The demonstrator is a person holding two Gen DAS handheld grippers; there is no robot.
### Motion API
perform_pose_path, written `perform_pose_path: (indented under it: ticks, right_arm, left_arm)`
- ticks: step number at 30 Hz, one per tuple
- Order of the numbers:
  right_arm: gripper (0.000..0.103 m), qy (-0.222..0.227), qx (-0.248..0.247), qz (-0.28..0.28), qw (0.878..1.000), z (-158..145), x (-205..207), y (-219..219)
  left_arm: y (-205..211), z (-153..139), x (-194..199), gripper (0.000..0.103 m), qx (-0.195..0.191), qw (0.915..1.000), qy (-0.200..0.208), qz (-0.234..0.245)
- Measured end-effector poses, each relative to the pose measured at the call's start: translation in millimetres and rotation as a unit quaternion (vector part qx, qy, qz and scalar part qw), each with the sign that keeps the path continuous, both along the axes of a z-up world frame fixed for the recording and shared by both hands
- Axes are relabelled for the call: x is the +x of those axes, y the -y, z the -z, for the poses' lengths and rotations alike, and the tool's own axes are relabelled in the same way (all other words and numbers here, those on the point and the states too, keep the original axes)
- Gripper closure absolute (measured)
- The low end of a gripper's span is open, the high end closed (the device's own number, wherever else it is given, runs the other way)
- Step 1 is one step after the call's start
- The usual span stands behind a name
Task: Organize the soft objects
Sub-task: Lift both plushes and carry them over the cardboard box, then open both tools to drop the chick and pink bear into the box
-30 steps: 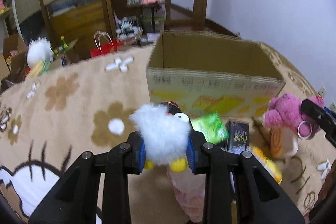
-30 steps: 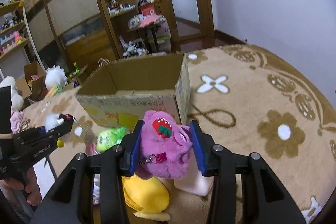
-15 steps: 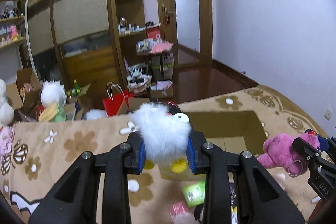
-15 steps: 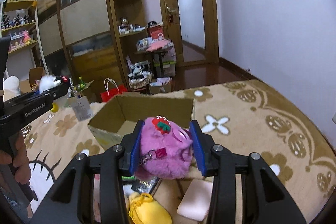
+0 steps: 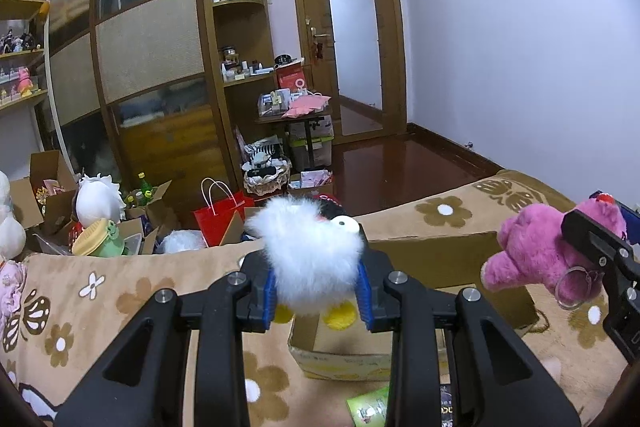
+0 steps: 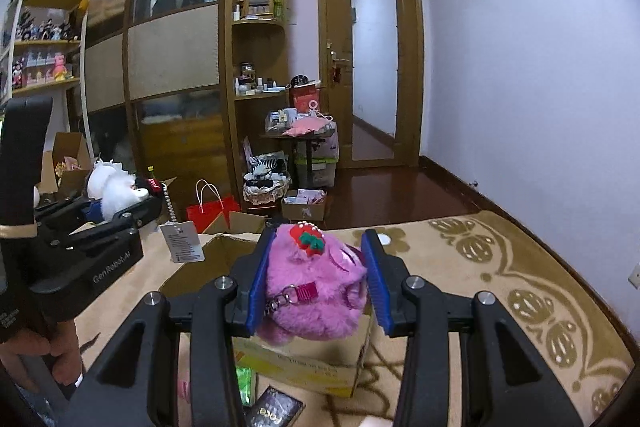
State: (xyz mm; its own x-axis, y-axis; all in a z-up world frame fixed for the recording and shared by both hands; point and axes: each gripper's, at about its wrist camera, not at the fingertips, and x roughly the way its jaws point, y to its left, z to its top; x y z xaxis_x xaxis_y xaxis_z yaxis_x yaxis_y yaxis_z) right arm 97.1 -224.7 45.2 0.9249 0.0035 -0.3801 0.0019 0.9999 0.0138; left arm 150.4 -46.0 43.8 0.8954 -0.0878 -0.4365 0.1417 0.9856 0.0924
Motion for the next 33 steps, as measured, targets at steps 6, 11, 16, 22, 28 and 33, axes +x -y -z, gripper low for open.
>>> perform_pose_path:
  ticks: [6,11,16,22,28,33]
  right_arm:
    - [0.058,-0.01,0.005,-0.001,1.0,13,17,-3]
    - [0.058,-0.023,0.016,0.004,1.0,28,31,4]
    - [0.057,-0.038,0.024,0.006,0.999,43,38,6]
    - [0.057,-0.064,0.032,0.007,0.997,65,46,9]
    - [0.056,-0.084,0.043,0.009,0.996,80,47,13]
    - [0.054,-0.089,0.046,0.011,0.995,84,48,14]
  left_arm:
    - [-3,14,17,0.073,-0.006,0.9999,-0.014,0.001]
    - [1,32,27,0.072,-0.001,0.9997,-0.026,0.002]
    - [9,48,35,0.072,0.013,0.9992,-0.036,0.009]
    - [16,67,41,0.071,0.006,0.997,-0.072,0.029]
    - [23,83,46,0.069,0.012,0.9937,-0.105,0.035]
    - [23,83,45,0.047,0.016,0.9949,-0.097,0.022]
